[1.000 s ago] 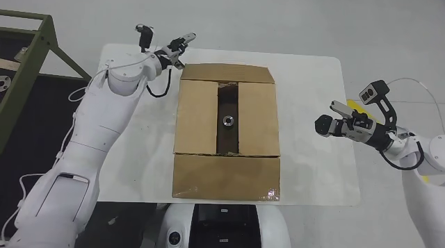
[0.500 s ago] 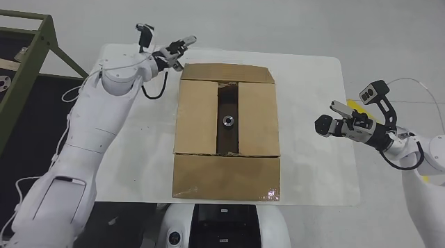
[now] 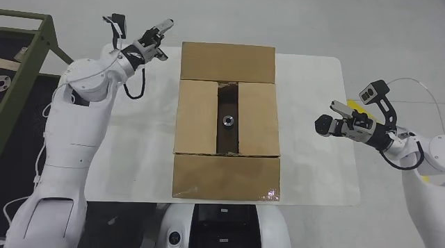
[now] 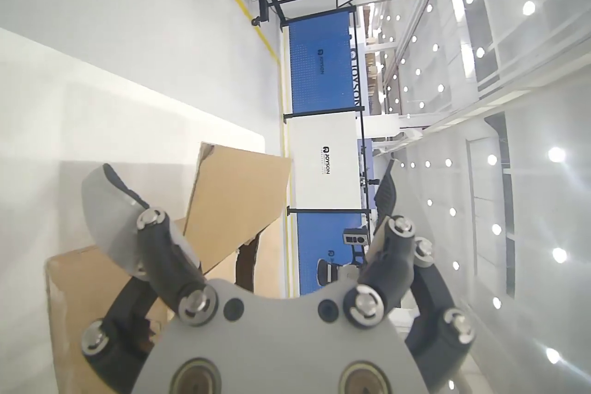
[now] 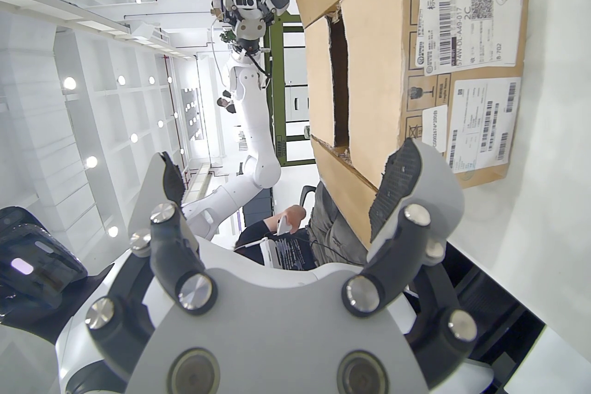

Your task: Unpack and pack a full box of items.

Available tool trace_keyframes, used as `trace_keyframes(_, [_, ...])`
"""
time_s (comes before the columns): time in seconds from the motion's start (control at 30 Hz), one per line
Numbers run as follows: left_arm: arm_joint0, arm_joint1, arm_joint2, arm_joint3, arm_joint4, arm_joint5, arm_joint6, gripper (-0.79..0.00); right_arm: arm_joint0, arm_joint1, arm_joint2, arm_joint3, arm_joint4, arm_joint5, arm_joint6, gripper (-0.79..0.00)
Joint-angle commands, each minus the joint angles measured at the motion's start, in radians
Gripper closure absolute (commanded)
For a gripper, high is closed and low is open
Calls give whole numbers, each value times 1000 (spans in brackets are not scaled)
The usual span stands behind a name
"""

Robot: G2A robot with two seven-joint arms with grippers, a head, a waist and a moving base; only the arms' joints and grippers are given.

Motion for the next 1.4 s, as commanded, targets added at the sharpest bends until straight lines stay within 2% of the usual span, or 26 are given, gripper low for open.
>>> trace_keyframes(0.0, [42, 9, -35, -25, 21, -42, -21, -785, 0, 0, 0, 0, 0, 0, 0, -785])
trace_keyframes(0.23, [136, 39, -175, -33, 75, -247, -117, -785, 0, 0, 0, 0, 0, 0, 0, -785])
trace_keyframes(0.5, [164, 62, -288, -10, 103, -368, -168, -785, 0, 0, 0, 0, 0, 0, 0, -785])
trace_keyframes(0.7, [159, 73, -329, 5, 181, -372, -123, -785, 0, 0, 0, 0, 0, 0, 0, -785])
trace_keyframes(0.93, [135, 86, -357, 21, 156, -332, -193, -785, 0, 0, 0, 0, 0, 0, 0, -785])
trace_keyframes(1.37, [134, 87, -359, 22, 156, -328, -195, -785, 0, 0, 0, 0, 0, 0, 0, -785])
